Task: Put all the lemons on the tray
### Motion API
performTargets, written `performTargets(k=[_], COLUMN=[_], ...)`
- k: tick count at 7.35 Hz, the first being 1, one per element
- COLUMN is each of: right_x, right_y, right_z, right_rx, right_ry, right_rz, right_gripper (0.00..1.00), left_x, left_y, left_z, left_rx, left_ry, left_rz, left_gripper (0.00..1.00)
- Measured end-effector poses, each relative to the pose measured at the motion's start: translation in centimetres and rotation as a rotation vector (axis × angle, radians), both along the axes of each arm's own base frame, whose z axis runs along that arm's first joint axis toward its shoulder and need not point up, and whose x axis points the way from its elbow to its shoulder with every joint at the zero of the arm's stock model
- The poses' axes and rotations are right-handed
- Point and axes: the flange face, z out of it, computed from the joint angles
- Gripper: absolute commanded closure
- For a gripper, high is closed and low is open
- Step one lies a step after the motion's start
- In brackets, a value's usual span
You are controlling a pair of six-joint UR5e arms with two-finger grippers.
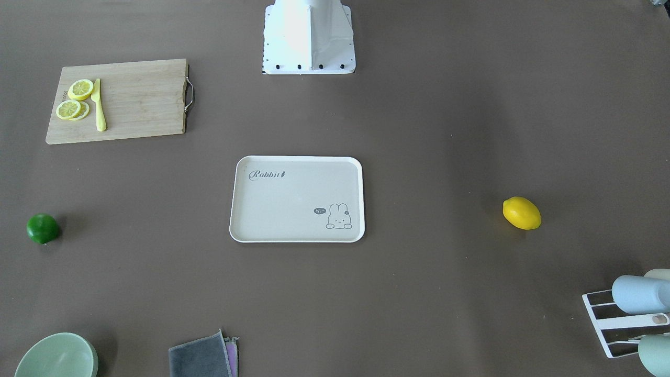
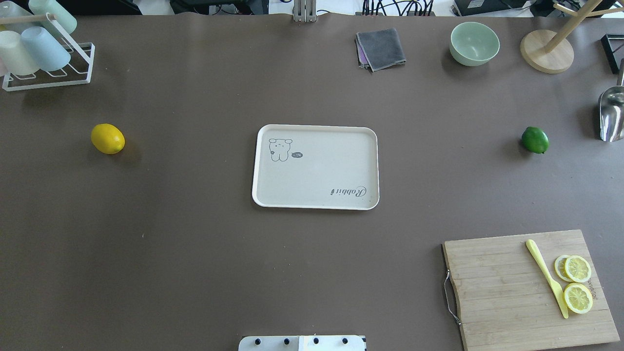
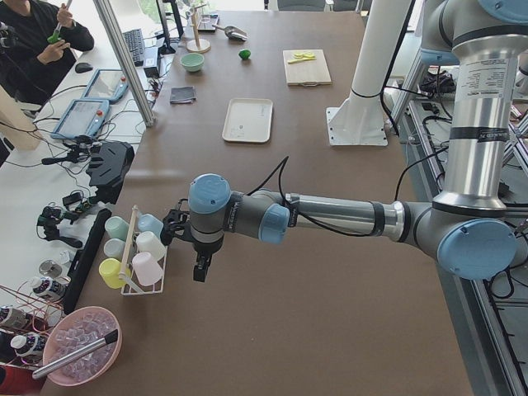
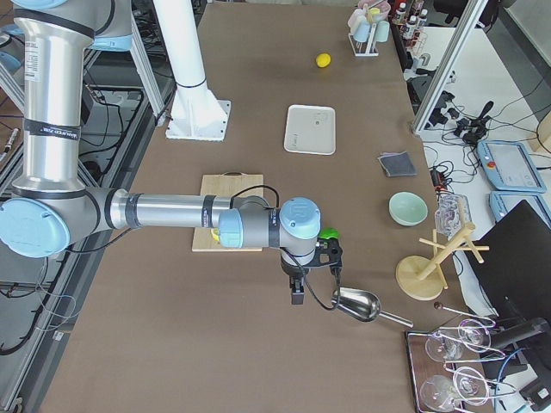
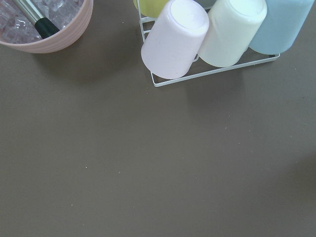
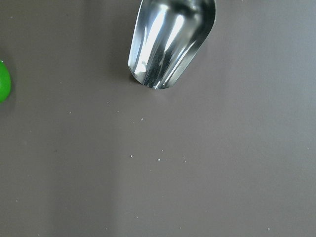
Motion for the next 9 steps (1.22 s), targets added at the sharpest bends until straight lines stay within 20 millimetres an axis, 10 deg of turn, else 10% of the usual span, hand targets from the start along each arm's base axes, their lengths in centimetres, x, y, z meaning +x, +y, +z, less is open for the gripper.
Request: performTargets(k=[9], right_x=[-0.1], right_y=[-0.3], right_z=[-0.4], right_rx=[0.009], right_ry=[-0.011], right_rz=[-0.001], right_gripper=[0.00], left_x=[0.2], left_y=[-0.6], left_z=[-1.4], left_rx=[0.027], left_ry=[0.004], left_rz=[0.003], left_gripper=[0.02])
